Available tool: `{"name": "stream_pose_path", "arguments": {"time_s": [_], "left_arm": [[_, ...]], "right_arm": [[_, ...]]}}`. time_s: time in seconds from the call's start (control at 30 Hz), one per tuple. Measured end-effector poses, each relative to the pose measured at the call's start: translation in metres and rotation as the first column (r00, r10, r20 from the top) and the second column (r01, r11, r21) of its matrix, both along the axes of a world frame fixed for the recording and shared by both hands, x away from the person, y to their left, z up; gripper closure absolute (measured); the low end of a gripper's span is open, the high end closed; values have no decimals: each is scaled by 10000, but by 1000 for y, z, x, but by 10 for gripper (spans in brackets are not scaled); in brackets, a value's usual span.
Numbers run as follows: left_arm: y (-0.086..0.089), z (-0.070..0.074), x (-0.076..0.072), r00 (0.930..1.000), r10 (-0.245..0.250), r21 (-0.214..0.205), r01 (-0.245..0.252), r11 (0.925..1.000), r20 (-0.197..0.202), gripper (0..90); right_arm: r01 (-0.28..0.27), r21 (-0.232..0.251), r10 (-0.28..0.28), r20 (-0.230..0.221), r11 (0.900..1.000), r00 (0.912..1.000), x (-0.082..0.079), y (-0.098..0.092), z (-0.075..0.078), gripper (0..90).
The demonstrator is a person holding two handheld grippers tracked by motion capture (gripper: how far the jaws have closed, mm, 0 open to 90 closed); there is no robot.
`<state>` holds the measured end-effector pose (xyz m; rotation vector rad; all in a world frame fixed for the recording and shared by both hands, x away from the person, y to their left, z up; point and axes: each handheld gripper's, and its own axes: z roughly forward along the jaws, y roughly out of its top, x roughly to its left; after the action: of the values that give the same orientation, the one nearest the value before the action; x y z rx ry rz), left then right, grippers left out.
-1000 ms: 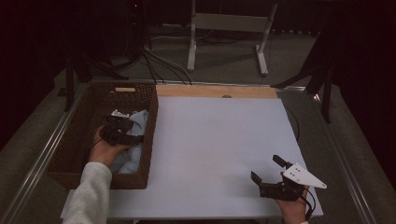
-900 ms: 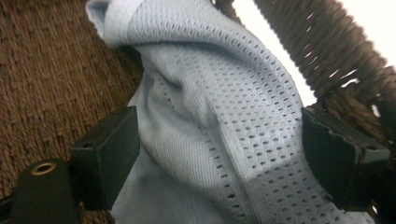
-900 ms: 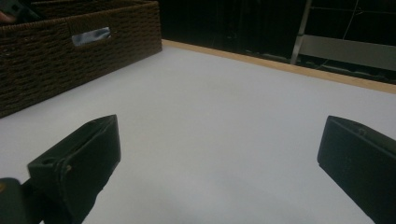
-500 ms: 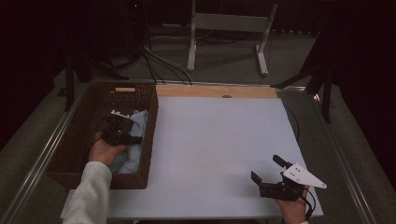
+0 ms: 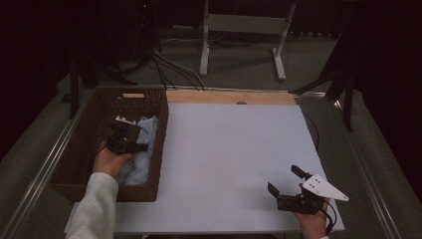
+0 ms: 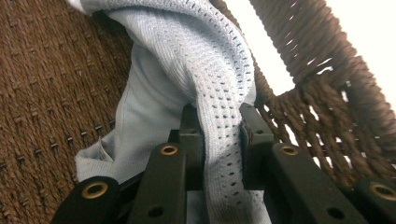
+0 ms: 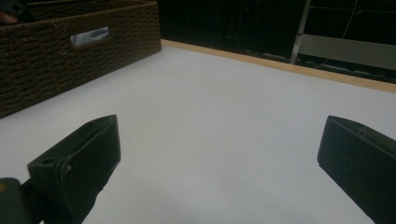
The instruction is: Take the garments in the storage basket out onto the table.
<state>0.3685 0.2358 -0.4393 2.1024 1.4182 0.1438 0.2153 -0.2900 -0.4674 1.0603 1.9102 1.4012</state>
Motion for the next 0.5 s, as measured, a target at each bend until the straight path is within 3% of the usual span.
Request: {"name": "stream_pose_path", "arguments": {"time_s": [0.5], "left_arm": [[4, 11, -8, 9977, 108, -281, -89, 9996, 664, 757]], "right_arm": [[7, 19, -7, -2, 10000, 10000, 0, 0, 0, 0]]}}
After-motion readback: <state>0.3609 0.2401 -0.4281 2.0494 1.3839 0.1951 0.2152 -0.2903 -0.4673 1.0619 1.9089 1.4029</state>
